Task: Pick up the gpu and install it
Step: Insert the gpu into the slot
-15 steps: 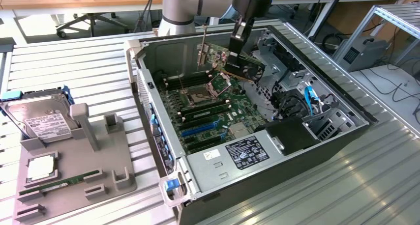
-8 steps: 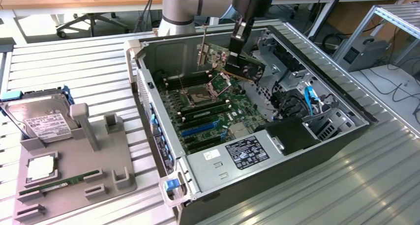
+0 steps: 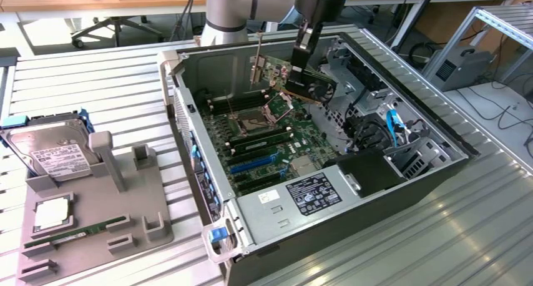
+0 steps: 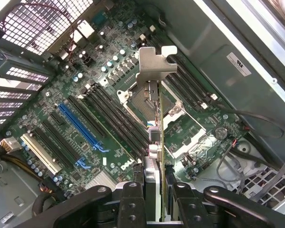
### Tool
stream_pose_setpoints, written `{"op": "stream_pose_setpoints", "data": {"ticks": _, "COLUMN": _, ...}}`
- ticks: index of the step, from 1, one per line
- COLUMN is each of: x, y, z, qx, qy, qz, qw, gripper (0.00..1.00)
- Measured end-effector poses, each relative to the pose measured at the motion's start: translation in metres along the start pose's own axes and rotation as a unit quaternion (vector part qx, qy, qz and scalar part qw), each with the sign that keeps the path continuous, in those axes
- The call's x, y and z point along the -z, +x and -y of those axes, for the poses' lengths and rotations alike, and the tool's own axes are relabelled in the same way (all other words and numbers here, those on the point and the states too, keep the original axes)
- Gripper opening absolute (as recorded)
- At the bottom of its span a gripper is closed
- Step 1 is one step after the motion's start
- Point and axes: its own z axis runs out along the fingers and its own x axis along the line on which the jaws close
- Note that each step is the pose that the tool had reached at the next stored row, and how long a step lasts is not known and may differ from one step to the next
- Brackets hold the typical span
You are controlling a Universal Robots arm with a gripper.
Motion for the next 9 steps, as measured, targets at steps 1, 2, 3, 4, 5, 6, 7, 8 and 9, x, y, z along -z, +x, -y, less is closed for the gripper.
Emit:
{"op": "stream_pose_setpoints", "data": {"ticks": 1, "x": 0.0, "y": 0.0, "z": 0.0, "qx": 0.001, "qy": 0.0, "qz": 0.0, "qw": 1.0, "gripper": 0.27}}
{"op": "stream_pose_setpoints", "data": {"ticks": 2, "x": 0.0, "y": 0.0, "z": 0.0, "qx": 0.001, "qy": 0.0001, "qz": 0.0, "qw": 1.0, "gripper": 0.27}}
{"op": "stream_pose_setpoints", "data": {"ticks": 3, "x": 0.0, "y": 0.0, "z": 0.0, "qx": 0.002, "qy": 0.0001, "qz": 0.0, "qw": 1.0, "gripper": 0.27}}
{"op": "stream_pose_setpoints", "data": {"ticks": 4, "x": 0.0, "y": 0.0, "z": 0.0, "qx": 0.003, "qy": 0.0002, "qz": 0.0, "qw": 1.0, "gripper": 0.27}}
{"op": "stream_pose_setpoints", "data": {"ticks": 5, "x": 0.0, "y": 0.0, "z": 0.0, "qx": 0.003, "qy": 0.0002, "qz": -0.0001, "qw": 1.0, "gripper": 0.27}}
{"op": "stream_pose_setpoints", "data": {"ticks": 6, "x": 0.0, "y": 0.0, "z": 0.0, "qx": 0.004, "qy": 0.0002, "qz": 0.0, "qw": 1.0, "gripper": 0.27}}
{"op": "stream_pose_setpoints", "data": {"ticks": 7, "x": 0.0, "y": 0.0, "z": 0.0, "qx": 0.005, "qy": 0.0003, "qz": -0.0001, "qw": 1.0, "gripper": 0.27}}
{"op": "stream_pose_setpoints", "data": {"ticks": 8, "x": 0.0, "y": 0.0, "z": 0.0, "qx": 0.006, "qy": 0.0003, "qz": -0.0001, "qw": 1.0, "gripper": 0.27}}
{"op": "stream_pose_setpoints", "data": {"ticks": 9, "x": 0.0, "y": 0.0, "z": 0.0, "qx": 0.006, "qy": 0.0004, "qz": -0.0001, "qw": 1.0, "gripper": 0.27}}
